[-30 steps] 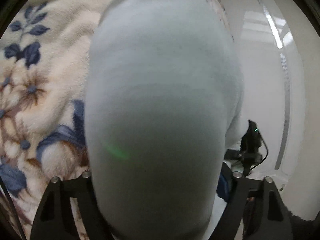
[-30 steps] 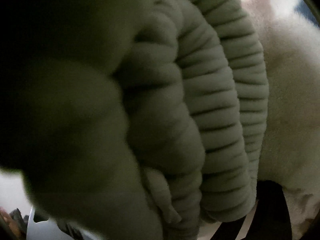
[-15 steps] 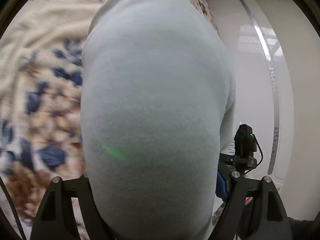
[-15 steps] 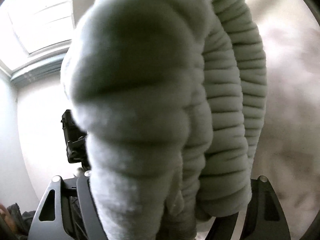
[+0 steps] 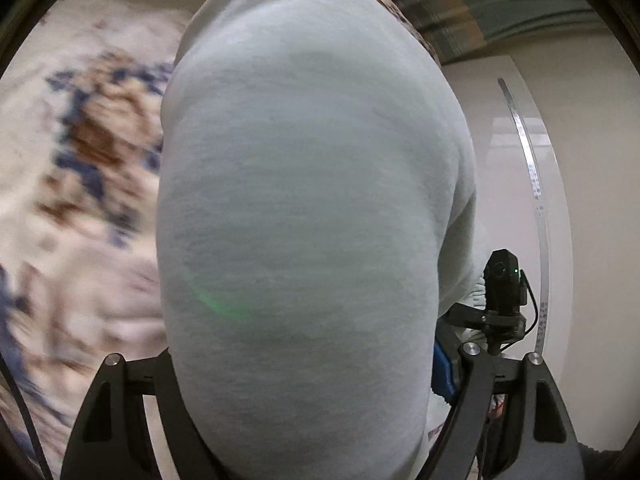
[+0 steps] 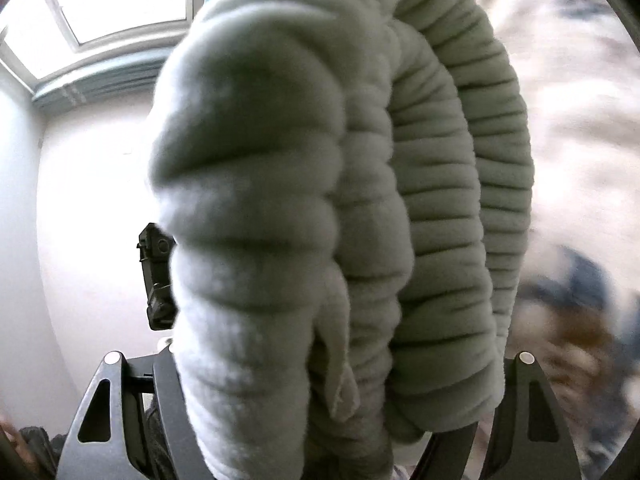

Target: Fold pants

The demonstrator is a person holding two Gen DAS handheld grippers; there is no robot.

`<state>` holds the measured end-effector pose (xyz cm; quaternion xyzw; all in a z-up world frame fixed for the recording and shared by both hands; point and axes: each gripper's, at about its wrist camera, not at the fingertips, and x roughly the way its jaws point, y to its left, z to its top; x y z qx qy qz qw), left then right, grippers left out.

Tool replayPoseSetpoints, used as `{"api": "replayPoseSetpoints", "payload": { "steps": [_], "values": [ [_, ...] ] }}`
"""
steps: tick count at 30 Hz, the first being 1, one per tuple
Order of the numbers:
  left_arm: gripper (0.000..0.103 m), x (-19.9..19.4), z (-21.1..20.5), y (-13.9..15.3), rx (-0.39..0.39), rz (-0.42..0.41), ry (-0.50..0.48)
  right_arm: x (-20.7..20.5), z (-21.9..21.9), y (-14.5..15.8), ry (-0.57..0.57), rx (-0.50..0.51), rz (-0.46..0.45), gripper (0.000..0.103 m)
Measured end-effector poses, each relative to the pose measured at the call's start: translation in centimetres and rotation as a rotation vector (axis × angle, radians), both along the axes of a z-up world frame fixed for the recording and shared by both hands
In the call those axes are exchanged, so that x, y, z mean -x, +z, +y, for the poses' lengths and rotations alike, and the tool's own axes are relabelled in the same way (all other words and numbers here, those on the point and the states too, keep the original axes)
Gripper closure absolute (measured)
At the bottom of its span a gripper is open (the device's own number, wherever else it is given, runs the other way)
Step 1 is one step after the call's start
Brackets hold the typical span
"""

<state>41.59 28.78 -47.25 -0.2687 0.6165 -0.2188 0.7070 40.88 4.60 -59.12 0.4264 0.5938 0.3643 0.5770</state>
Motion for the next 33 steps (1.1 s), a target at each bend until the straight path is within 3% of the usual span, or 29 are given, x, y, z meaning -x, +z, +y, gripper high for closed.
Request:
{"api": "replayPoseSetpoints", "payload": {
  "steps": [4,9,13,15,17,20,22,23,27,30,33],
  "values": [
    [0.023,-3.3,5.6,-1.8,0.002,0.007,0.005,-2.9,8.0,-1.2,-0.002,-0.014,0.000,0.024],
    [0.023,-7.0,8.2,-6.5,-0.041,0.047,-0.023,-6.2,13.8,-4.2,-0.029,0.029,0.017,0.024],
    [0.014,-7.6,7.4,-9.9,-0.133,0.111,-0.085,-6.3,15.0,-7.8,-0.069,0.227,0.087,0.021],
    [0.014,-7.4,6.5,-9.1,-0.165,0.082,-0.100,-5.7,14.1,-8.6,-0.096,0.288,0.108,0.011],
    [0.014,-7.2,5.1,-7.5,-0.222,0.052,-0.091,-5.4,13.5,-7.9,-0.118,0.339,0.103,0.008],
    [0.015,-5.6,2.9,-3.6,-0.426,-0.039,-0.057,-4.0,13.3,-4.9,-0.130,0.540,0.045,0.003],
    [0.015,-3.8,1.1,-0.2,-0.560,-0.125,-0.052,-3.1,13.4,-1.6,-0.140,0.767,-0.044,0.003],
    [0.015,-3.8,6.0,-0.3,-0.611,-0.141,-0.047,-2.3,13.9,0.2,-0.148,0.867,-0.075,0.003],
    [0.008,1.4,8.3,4.0,-0.672,-0.152,-0.039,2.2,13.7,7.1,-0.183,1.121,-0.152,0.003],
    [0.008,4.5,10.1,7.9,-0.690,-0.158,-0.010,3.6,13.4,14.5,-0.207,1.186,-0.181,0.003],
    [0.008,6.3,10.3,12.3,-0.701,-0.187,0.020,6.7,12.4,19.6,-0.202,1.227,-0.213,0.003]
  ]
}}
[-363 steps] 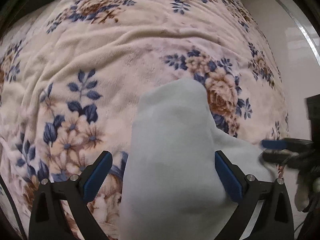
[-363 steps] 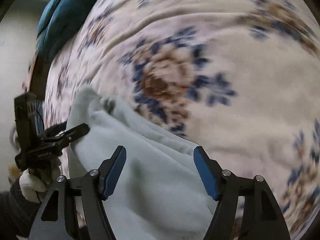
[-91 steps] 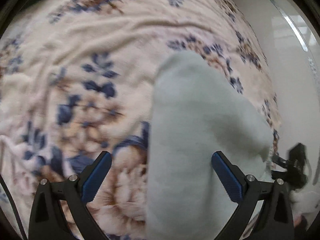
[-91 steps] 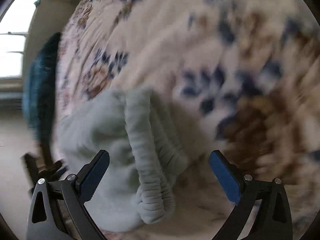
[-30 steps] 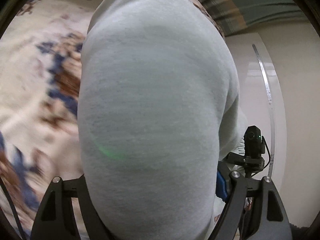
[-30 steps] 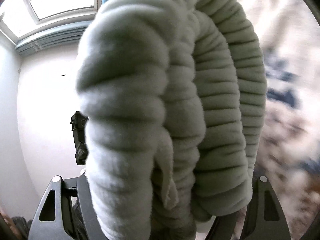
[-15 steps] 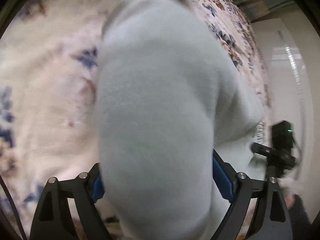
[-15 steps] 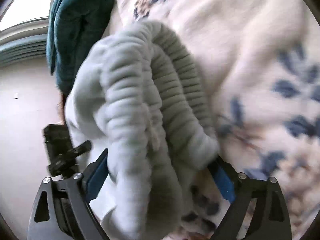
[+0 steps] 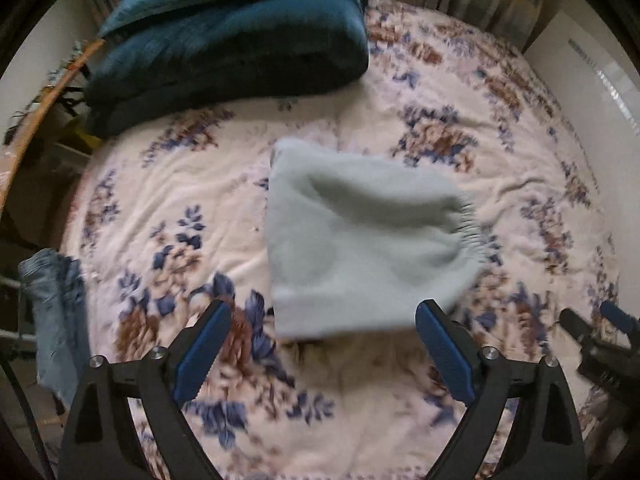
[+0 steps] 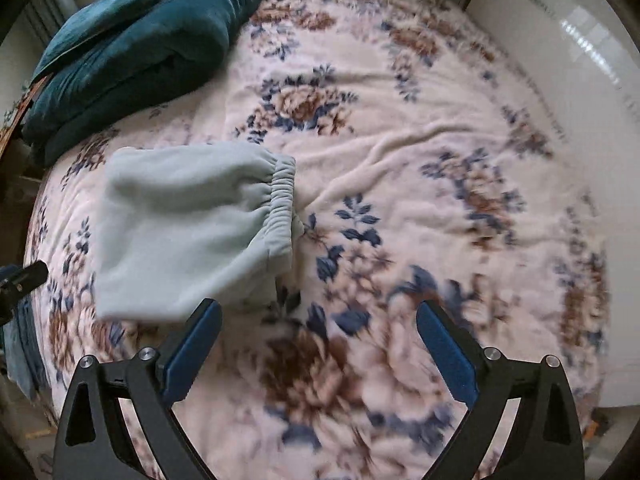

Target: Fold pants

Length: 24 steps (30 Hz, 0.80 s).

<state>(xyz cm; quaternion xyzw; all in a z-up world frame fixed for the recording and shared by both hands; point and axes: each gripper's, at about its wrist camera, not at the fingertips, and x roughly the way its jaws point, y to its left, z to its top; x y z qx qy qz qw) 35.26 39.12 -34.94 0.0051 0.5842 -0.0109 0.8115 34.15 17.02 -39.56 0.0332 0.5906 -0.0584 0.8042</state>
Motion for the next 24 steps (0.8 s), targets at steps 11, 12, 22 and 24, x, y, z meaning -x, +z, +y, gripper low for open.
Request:
{"api": "replayPoseSetpoints", "payload": {
  "steps": [11,12,22,24],
  "values": [
    [0.008,8.5,-2.6,13.6,-0.003,-0.121,-0.022,9.2,-1.7,20.4,0.058,0.043,-0.134,0.003],
    [0.008,9.3,-2.6,14.5,-0.005,-0.124,-0.018,10.1,-1.7,21.8,0.060,0.039,-0.144,0.003],
    [0.008,15.7,-2.1,22.9,-0.035,-0.202,0.017,17.6,-2.7,33.2,0.092,-0.012,-0.256,0.003],
    [0.008,16.7,-2.2,24.1,-0.035,-0.219,0.022,18.7,-2.7,35.1,0.093,-0.007,-0.284,0.003]
  ]
}}
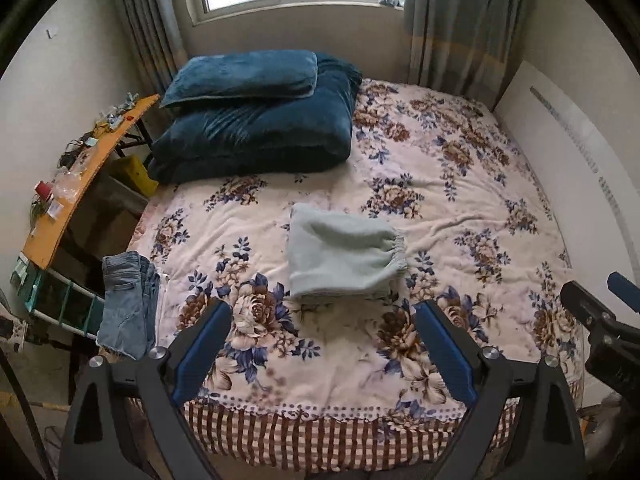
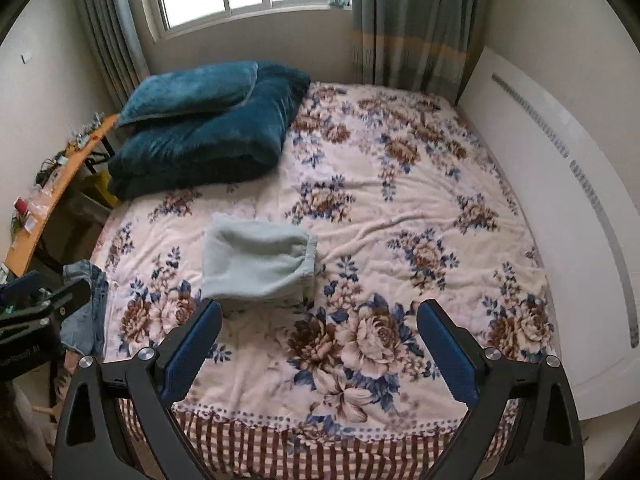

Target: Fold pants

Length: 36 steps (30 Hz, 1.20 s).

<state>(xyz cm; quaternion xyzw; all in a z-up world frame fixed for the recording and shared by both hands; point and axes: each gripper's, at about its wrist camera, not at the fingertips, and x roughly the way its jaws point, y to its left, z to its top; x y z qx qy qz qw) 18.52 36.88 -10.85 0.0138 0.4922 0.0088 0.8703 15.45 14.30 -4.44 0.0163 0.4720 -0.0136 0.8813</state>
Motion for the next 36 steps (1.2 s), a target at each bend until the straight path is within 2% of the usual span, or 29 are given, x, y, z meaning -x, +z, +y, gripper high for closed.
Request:
{"api": "replayPoseSetpoints", "payload": {
  "steps": [7,17,29,30,31,36],
  "values": [
    [0.008,2.9,-1.0,3.2,0.010,-0.047,0.012,3.3,0.1,5.4,0.016,-0.011,-0.056,0.003],
    [0.008,5.0,-1.7,5.6,0.006,-0.110,0.027,6.3,0.7,8.5,0.055,-0.011,-0.076,0.003],
    [0.008,5.5,-2.2,5.0,0.011,-0.108,0.023,7.2,0.8,8.5,0.047,-0.009,-0.071,0.003],
    [0.007,5.5,-2.1,4.9,0.012,-0.109,0.024,7.2,0.9,8.3,0.045,-0.009,-0.068,0.003],
    [0.000,5.4,-2.1,4.6,0.009,-0.111,0.027,7.0,0.9,8.1,0.044,-0.014,-0.066,0.003],
    [0.000,4.5,-2.0,3.0,-0.012,-0.105,0.029,6.0,0.7,6.4,0.031,-0.021,-0.063,0.001]
  ]
}}
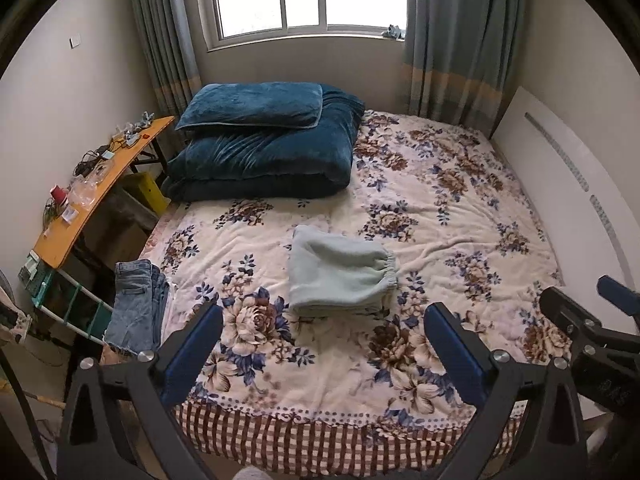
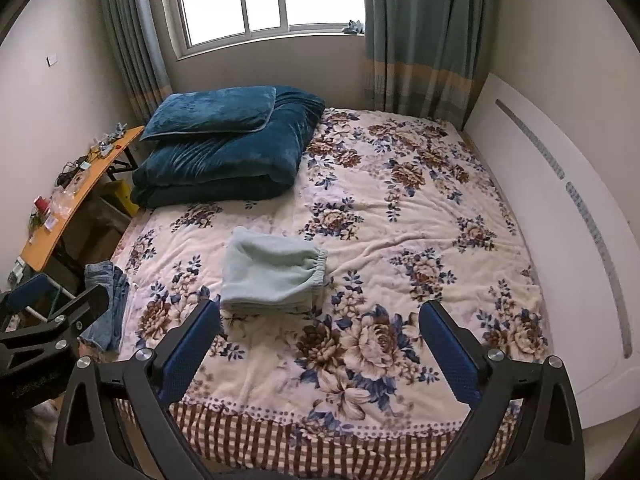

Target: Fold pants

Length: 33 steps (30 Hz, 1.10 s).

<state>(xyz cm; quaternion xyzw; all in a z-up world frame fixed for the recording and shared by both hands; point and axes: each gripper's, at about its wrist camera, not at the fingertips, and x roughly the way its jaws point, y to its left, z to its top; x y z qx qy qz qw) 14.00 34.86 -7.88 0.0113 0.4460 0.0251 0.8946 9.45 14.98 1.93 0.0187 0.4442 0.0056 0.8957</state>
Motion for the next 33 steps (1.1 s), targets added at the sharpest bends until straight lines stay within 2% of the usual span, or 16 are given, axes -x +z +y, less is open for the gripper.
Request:
{"api": "replayPoseSetpoints", "payload": {
  "steps": [9,16,25,33],
  "values": [
    [0.000,-2.6,0.3,-3.6,-0.020,0.023,0.031,-3.1,0.6,-4.5,-0.027,0.050,0.021,0.001],
    [0.000,-3.8,0.8,-4.7,-0.039,0.010,0.048,-5.7,0.5,-7.1,-0.046,0.059,0.031,0.001],
    [0.000,-4.6,1.2,-5.8,-0.023,0.033,0.061,-7.2,0.8,-9.3,-0.052,0.065,0.055,0.001],
    [0.000,-5.3,0.9,-6.3,-0.024,0.046,0.044,-7.2,1.0,-9.9,-0.057,0.062,0.064,0.001]
  ]
}}
